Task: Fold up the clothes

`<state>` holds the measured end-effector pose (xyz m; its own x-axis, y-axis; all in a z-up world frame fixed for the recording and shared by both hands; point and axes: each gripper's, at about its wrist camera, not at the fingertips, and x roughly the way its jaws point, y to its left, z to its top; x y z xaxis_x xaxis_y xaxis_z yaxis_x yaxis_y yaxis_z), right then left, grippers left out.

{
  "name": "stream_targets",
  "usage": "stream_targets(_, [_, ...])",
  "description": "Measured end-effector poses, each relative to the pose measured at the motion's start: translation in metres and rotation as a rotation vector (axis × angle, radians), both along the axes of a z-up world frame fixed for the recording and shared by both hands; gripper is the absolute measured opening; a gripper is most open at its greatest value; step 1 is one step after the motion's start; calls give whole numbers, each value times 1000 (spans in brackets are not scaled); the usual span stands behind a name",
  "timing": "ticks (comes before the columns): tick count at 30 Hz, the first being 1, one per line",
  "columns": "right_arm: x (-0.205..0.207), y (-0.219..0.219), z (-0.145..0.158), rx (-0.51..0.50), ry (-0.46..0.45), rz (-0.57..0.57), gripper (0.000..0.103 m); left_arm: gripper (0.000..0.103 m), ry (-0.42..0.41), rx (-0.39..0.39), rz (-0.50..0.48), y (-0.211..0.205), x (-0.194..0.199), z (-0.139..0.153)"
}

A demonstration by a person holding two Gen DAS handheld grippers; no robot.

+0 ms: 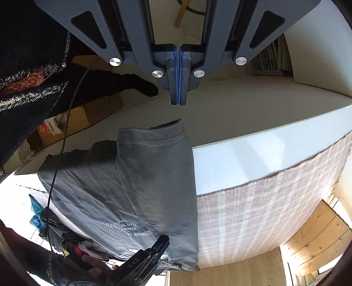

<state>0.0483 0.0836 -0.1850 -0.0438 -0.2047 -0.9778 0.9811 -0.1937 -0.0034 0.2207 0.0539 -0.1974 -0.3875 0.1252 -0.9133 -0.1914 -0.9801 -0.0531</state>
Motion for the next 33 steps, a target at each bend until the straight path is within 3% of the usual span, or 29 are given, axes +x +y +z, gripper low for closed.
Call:
stream_targets(3, [20,8,11,-109,-73,5,13,0,36,-1,29,-8,3,21])
stream_targets(7, [23,12,-22,-71,-109,54,13,1,116,28,-14,4,-23,43])
stream_targets(12, [-1,46,-10,-89,-247,-5,14,1,70,31,-99,29,-65,20])
stream_targets(15, [-56,93,15,-118,-195,-135,14,1,-15,1,-136,37,-77,4])
stream_targets(17, [-114,124,25,-139,-135,-263,15,1,-29,8,-143,37,-84,11])
stream_targets(20, [-207,167,37,-176,-54,-464,21,1,15,20,-134,36,-115,40])
stream_targets(23, [-291,199,45,-202,24,-616,24,1,81,4,-151,44,-171,68])
stream_targets(25, [-332,200,38,-201,43,-653,32,1,103,-24,-166,57,-216,77])
stream_targets(29, [-382,196,23,-190,42,-653,32,8,132,-32,-194,84,-315,85])
stream_targets(31, [-393,189,14,-208,19,-623,32,16,122,-26,-183,97,-368,81])
stream_targets(33, [-403,183,9,-221,3,-593,32,16,117,-29,-182,108,-413,76])
